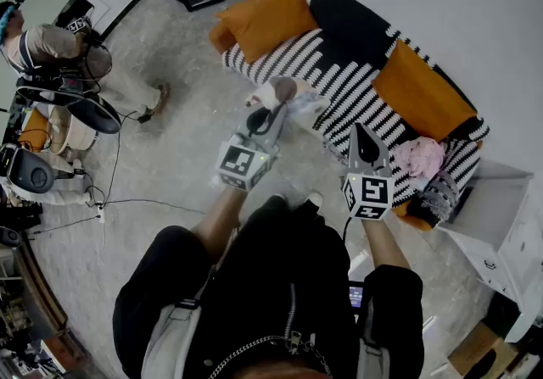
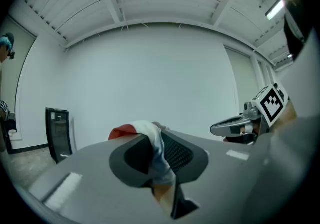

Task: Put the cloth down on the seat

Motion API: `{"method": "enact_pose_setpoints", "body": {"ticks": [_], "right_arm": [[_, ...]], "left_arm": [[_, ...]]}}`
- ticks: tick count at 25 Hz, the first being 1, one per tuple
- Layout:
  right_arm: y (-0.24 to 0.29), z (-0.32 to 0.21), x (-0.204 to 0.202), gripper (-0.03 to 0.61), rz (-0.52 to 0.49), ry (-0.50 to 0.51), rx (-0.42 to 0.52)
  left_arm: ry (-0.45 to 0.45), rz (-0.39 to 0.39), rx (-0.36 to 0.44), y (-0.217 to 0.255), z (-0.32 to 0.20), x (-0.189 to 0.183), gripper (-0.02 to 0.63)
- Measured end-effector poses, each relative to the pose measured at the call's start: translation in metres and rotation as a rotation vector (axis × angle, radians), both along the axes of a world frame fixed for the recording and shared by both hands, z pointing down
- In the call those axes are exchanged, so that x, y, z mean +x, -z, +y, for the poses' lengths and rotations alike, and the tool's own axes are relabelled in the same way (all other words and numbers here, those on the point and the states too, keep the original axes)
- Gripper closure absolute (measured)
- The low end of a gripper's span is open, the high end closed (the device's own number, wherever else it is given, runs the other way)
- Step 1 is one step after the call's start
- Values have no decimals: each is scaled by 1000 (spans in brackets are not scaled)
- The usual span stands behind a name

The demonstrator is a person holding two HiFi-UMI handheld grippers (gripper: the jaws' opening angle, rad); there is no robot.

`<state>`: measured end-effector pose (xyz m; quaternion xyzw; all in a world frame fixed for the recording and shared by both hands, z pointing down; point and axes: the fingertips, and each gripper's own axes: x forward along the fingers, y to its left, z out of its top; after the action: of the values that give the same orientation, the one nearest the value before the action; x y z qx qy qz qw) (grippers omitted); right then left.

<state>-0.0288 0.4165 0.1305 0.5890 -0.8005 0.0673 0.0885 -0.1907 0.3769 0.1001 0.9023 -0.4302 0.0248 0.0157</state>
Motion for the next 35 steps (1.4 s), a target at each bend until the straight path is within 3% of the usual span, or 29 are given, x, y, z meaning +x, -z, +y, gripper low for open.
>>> {"method": "enact_pose_setpoints", "body": {"ticks": [6, 12, 19, 35], "right_arm": [[-2, 42, -13, 577, 0, -55, 1], [-18, 93, -30, 577, -74, -67, -9], [-19, 147, -52, 575, -55, -64, 0], [-25, 145, -53, 575, -82, -69, -16]], "left_arm": [[-24, -31, -41, -16, 31, -18, 555], [-59, -53, -68, -36, 75, -32, 555], [-93, -31, -40, -44, 124, -44, 555], [-85, -43, -72, -53, 131, -46, 554]]}}
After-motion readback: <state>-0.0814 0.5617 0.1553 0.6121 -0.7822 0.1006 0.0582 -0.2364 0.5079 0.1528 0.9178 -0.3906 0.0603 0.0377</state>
